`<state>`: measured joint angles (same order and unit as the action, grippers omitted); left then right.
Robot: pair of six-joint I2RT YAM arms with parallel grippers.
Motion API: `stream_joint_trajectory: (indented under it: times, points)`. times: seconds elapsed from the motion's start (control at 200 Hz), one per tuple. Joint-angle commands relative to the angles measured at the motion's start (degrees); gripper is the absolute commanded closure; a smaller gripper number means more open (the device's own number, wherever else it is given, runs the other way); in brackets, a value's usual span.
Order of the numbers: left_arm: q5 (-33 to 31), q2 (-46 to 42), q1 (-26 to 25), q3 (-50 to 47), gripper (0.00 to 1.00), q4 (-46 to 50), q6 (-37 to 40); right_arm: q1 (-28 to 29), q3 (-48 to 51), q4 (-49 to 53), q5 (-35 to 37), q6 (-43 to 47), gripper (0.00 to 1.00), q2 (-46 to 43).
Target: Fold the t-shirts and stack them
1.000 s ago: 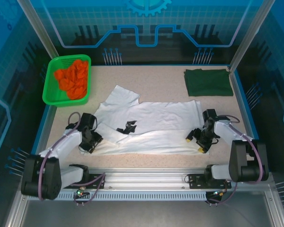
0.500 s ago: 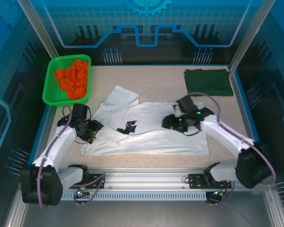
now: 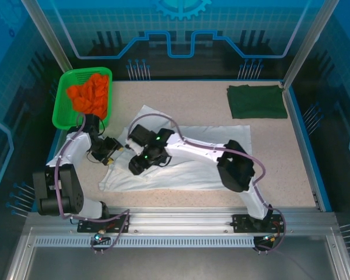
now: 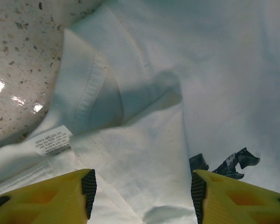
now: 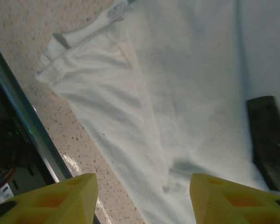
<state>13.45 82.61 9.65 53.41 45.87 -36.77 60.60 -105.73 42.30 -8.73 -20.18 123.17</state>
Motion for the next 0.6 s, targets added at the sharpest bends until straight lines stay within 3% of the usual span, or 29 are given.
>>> stream_joint_trajectory:
  times: [0.0, 0.31, 0.595]
  points:
    - [5.42, 3.63, 1.42, -0.47, 0.43, -1.23, 3.06, 1.25, -6.58, 8.78, 2.63, 4.07, 0.45, 4.27]
    - [5.76, 7.71, 2.51, -0.42, 0.44, -2.88, 5.11, 3.46, -5.49, 10.49, 7.58, 6.65, 0.44, 6.04]
    - [6.58, 8.81, 2.83, -3.41, 0.51, -7.69, 1.65, 4.88, -12.64, 16.17, 11.13, 7.21, 0.47, 13.66]
